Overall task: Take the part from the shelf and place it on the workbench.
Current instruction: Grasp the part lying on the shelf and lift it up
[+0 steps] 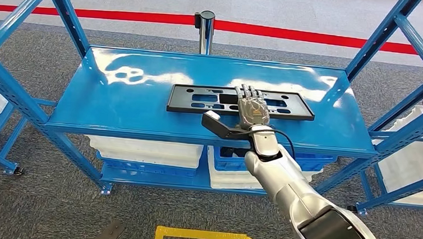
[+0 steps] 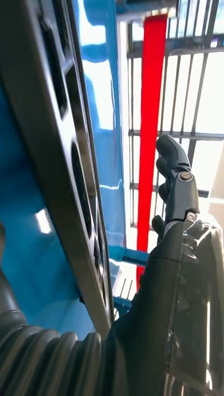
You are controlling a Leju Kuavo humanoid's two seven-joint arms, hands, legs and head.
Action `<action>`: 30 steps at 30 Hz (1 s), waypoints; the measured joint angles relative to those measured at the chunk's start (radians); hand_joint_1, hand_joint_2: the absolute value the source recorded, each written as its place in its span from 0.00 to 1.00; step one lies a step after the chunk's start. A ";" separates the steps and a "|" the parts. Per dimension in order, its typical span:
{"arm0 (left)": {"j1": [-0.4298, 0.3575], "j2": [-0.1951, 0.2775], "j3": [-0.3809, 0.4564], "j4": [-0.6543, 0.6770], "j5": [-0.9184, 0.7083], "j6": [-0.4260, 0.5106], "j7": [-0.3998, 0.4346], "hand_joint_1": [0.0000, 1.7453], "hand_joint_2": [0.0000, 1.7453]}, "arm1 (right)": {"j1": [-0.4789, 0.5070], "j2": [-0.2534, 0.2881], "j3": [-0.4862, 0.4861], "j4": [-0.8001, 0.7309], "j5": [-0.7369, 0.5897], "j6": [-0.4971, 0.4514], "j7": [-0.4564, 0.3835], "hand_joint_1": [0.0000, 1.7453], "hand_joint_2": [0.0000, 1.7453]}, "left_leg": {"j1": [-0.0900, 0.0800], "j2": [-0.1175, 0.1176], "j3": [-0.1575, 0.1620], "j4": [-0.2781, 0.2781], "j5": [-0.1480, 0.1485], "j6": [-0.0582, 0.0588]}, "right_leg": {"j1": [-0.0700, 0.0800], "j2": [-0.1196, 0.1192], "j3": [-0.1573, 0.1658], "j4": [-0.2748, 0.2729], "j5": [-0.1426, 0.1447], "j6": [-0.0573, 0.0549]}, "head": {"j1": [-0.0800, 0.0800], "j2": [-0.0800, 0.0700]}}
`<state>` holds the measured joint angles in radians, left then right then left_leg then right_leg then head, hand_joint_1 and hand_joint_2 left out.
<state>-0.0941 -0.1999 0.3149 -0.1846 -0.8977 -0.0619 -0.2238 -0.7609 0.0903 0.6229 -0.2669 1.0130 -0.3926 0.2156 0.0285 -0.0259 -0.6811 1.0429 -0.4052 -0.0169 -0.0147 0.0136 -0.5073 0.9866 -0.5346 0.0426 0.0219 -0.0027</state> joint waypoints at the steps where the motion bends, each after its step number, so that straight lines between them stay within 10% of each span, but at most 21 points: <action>1: 0.003 0.000 0.000 0.000 0.000 0.000 -0.001 0.00 0.00 | 0.000 -0.004 -0.006 0.001 0.001 -0.002 0.008 0.00 1.00 | 0.000 0.000 0.000 0.000 0.000 0.000 | 0.000 0.000 0.000 0.000 0.000 0.000 | 0.000 0.000; 11: 0.021 0.000 0.010 0.000 0.001 0.003 0.004 0.00 0.00 | 0.000 -0.034 -0.031 0.013 0.015 0.018 0.021 0.00 1.00 | 0.000 0.000 0.000 0.000 0.000 0.000 | 0.000 0.000 0.000 0.000 0.000 0.000 | 0.000 0.000; 23: 0.021 0.000 0.022 0.000 -0.002 0.001 0.007 0.00 0.00 | 0.006 0.035 -0.027 0.013 0.051 0.044 -0.213 0.00 1.00 | 0.000 0.000 0.000 0.000 0.000 0.000 | 0.000 0.000 0.000 0.000 0.000 0.000 | 0.000 0.000; 27: 0.018 0.000 0.022 0.000 -0.005 0.000 0.007 0.00 0.00 | 0.011 0.076 -0.024 0.013 0.065 0.044 -0.233 0.83 1.00 | 0.000 0.000 0.000 0.000 0.000 0.000 | 0.000 0.000 0.000 0.000 0.000 0.000 | 0.000 0.000; 30: 0.014 -0.003 0.022 0.000 -0.006 0.000 0.007 0.00 0.00 | 0.012 0.093 -0.022 0.013 0.069 0.044 -0.231 0.89 1.00 | 0.000 0.000 0.000 0.000 0.000 0.000 | 0.000 0.000 0.000 0.000 0.000 0.000 | 0.000 0.000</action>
<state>-0.0797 -0.2028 0.3372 -0.1843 -0.9041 -0.0617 -0.2169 -0.7490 0.1833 0.6008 -0.2541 1.0822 -0.3481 -0.0152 0.0288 -0.0259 -0.6812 1.0425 -0.4052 -0.0170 -0.0146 0.0135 -0.5073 0.9866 -0.5349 0.0424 0.0220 -0.0027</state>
